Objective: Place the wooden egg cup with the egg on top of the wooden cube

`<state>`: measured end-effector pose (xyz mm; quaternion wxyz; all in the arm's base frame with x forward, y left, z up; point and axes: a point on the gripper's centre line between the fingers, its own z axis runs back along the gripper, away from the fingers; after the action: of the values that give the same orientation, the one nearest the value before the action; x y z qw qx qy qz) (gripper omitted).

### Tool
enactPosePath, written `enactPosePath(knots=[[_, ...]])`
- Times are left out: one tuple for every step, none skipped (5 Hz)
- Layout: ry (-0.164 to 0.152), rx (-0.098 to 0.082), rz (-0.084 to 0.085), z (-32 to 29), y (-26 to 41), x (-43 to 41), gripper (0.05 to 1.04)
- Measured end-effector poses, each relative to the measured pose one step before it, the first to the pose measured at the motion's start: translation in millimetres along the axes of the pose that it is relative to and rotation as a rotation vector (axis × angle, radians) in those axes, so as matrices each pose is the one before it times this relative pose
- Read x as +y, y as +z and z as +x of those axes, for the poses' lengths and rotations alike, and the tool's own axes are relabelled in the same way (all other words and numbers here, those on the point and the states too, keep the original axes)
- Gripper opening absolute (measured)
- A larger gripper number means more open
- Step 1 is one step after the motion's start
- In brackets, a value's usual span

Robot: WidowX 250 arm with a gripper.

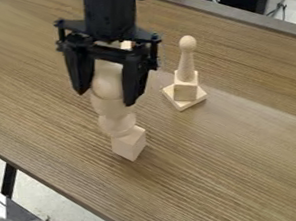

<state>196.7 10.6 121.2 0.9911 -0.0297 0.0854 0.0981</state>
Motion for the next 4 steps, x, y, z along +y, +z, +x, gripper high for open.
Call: enactPosePath(knots=[[-0.0078, 0.0083, -0.026, 1.35, -4.28, -0.62, 0.854], [-0.0006, 0.0121, 0.0024, 1.5, -2.89, 0.39, 0.854], [0.0021, 0.0078, -0.0039, 1.49, -2.68, -0.58, 0.854], [-0.0021, 0.0018, -0.0026, 0.3, -0.63, -0.75, 0.854]])
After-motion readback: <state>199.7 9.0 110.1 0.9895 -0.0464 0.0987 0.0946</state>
